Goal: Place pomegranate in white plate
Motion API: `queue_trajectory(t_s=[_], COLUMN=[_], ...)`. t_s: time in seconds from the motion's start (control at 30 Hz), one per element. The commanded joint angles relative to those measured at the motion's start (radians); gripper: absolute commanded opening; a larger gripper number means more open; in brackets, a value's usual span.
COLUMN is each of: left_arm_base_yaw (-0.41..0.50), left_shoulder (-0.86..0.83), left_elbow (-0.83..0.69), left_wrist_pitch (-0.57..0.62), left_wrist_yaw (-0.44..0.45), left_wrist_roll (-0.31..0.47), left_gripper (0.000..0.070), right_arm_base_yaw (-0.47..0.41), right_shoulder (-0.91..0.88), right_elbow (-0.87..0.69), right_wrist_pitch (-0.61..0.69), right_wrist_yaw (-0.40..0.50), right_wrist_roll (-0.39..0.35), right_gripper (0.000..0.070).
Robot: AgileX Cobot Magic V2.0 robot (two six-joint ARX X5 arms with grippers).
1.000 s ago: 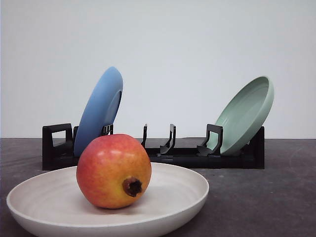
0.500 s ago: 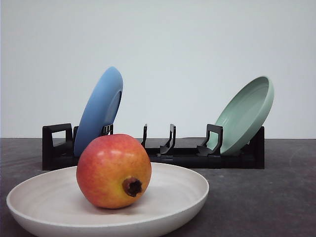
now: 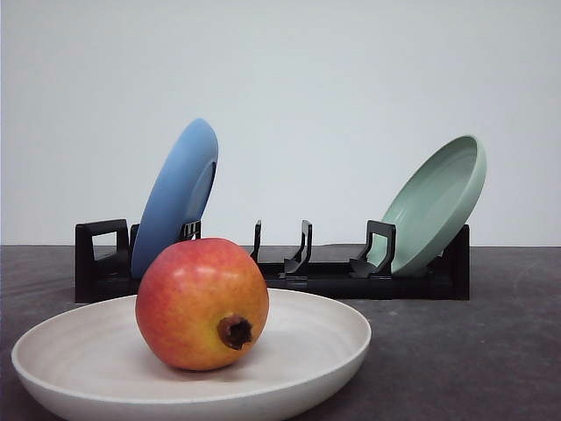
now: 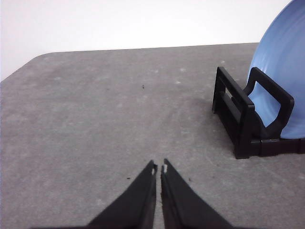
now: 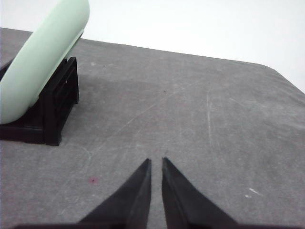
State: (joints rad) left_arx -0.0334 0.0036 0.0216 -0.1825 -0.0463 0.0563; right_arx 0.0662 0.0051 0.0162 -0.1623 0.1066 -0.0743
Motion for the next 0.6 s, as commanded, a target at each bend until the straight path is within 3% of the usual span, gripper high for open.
queue_trajectory(t_s=[0.0, 0.57], left_arm_base_yaw=[0.000, 0.000], left_shoulder=[-0.001, -0.001], left_elbow=[-0.010, -0.010], left_wrist_pitch=[-0.005, -0.005], left_wrist_yaw=[0.005, 0.005], left_wrist_roll=[0.005, 0.005], left_gripper=[0.0000, 0.0000], right_arm_base_yaw=[0.001, 0.001], right_shoulder=[-0.002, -0.002], right_elbow=[-0.004, -0.004], right_wrist_pitch=[0.005, 0.005], right_wrist_yaw=[-0.001, -0.001], right_wrist_roll=[0.011, 0.011], right_gripper=[0.0038, 0.0038])
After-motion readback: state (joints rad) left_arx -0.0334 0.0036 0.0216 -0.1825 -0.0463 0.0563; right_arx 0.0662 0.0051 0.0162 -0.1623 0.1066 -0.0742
